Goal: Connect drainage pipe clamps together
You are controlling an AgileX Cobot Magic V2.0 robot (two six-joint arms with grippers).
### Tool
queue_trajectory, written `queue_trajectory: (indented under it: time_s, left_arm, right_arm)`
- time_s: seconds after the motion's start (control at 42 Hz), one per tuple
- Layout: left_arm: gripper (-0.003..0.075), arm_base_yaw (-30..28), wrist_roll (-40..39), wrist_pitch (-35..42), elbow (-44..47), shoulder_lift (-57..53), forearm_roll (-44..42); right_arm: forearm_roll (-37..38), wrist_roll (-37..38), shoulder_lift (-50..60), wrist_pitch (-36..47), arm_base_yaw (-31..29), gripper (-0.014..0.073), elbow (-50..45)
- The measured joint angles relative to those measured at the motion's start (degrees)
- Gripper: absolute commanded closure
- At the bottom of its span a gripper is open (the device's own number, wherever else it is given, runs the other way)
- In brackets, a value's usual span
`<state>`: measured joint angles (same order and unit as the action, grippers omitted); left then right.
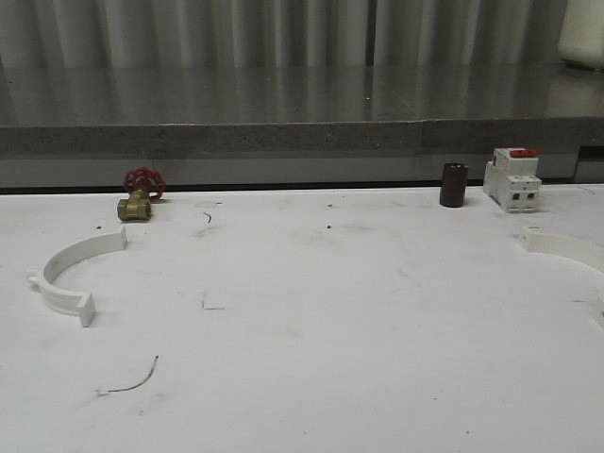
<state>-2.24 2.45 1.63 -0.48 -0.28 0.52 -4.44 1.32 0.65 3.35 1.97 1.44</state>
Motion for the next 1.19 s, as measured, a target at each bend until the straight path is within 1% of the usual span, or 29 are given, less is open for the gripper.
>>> queue_trajectory:
  time_s: [0.071, 0.143, 0.19, 0.238, 0.31, 0.381, 0.452, 0.571, 0.643, 0.762, 0.81, 0.857, 0.905, 0.929, 0.976, 1.048, 1.071, 1.095, 1.19]
  left_arm:
    - [0.0741, 0.0, 0.0, 0.1, -2.4, 0.0, 0.1]
    - [0.0741, 0.0, 0.0, -0.5, -9.2, 0.0, 0.1]
    - [0.0741, 0.0, 0.0, -2.5, -14.6, 0.0, 0.1]
    - [0.0741, 0.0, 0.0, -5.5, -19.6, 0.8, 0.1]
    - [0.0741, 0.0, 0.0, -11.9, -27.4, 3.9, -0.1]
    - [0.0741, 0.0, 0.0, -18.4, -33.3, 7.9, -0.1]
    - [0.0741, 0.0, 0.0, -25.6, -37.4, 11.9, -0.1]
    - [0.0741, 0.0, 0.0, -34.5, -38.4, 17.3, -0.1]
    - [0.0741, 0.0, 0.0, -37.7, -38.2, 19.3, -0.1]
    - [0.0741, 0.0, 0.0, -38.6, -37.0, 21.5, -0.1]
    - [0.0737, 0.0, 0.0, -38.7, -36.6, 22.0, -0.1]
    - [0.0694, 0.0, 0.0, -38.9, -36.1, 22.7, -0.1]
    - [0.0577, 0.0, 0.0, -38.9, -35.8, 23.3, -0.1]
    - [0.0522, 0.0, 0.0, -38.9, -35.8, 23.6, -0.1]
    - [0.0381, 0.0, 0.0, -38.9, -35.8, 24.3, -0.1]
    - [0.0282, 0.0, 0.0, -38.9, -35.8, 25.2, -0.1]
    - [0.0267, 0.0, 0.0, -38.9, -35.8, 25.7, 0.0]
    - [0.0255, 0.0, 0.0, -38.9, -35.8, 26.1, 0.2]
    - [0.0261, 0.4, 0.0, -39.0, -36.2, 29.2, 1.2]
  right_arm:
    - [0.0, 0.0, 0.0, -2.4, 0.0, 0.071, 4.4]
    - [-0.1, 0.0, 0.0, -8.5, 0.0, 0.071, 11.0]
    - [-0.1, 0.0, -0.9, -12.6, 0.0, 0.071, 15.8]
    - [-0.1, 0.0, -3.1, -15.9, 0.0, 0.071, 19.8]
    - [-0.1, 0.0, -7.8, -20.9, 0.0, 0.071, 26.0]
    - [-0.1, 0.0, -12.5, -25.8, 0.0, 0.071, 31.0]
    - [-0.2, 0.0, -17.0, -30.3, 0.0, 0.071, 34.4]
    - [-0.2, 0.0, -23.4, -35.0, 0.0, 0.071, 35.2]
    - [-0.2, 0.0, -26.7, -37.5, 0.0, 0.071, 35.2]
    - [-0.2, 0.0, -31.0, -40.7, 0.0, 0.0708, 35.2]
    - [-0.2, 0.0, -32.8, -41.0, 0.0, 0.068, 35.2]
    - [-0.2, 0.0, -34.2, -41.3, 0.0, 0.0594, 35.2]
    - [-0.2, 0.0, -35.2, -41.5, 0.0, 0.0425, 35.2]
    - [-0.2, 0.0, -35.5, -41.5, 0.0, 0.0362, 35.2]
    - [-0.2, 0.0, -35.9, -41.5, 0.0, 0.0243, 35.2]
    - [-0.2, 0.0, -35.9, -41.5, 0.0, 0.019, 35.2]
    - [-0.2, 0.0, -35.9, -41.5, 0.0, 0.0185, 35.2]
    - [-0.2, 0.0, -35.9, -41.5, 0.0, 0.0185, 35.2]
    - [-0.2, 0.0, -35.9, -41.5, 0.0, 0.0186, 35.2]
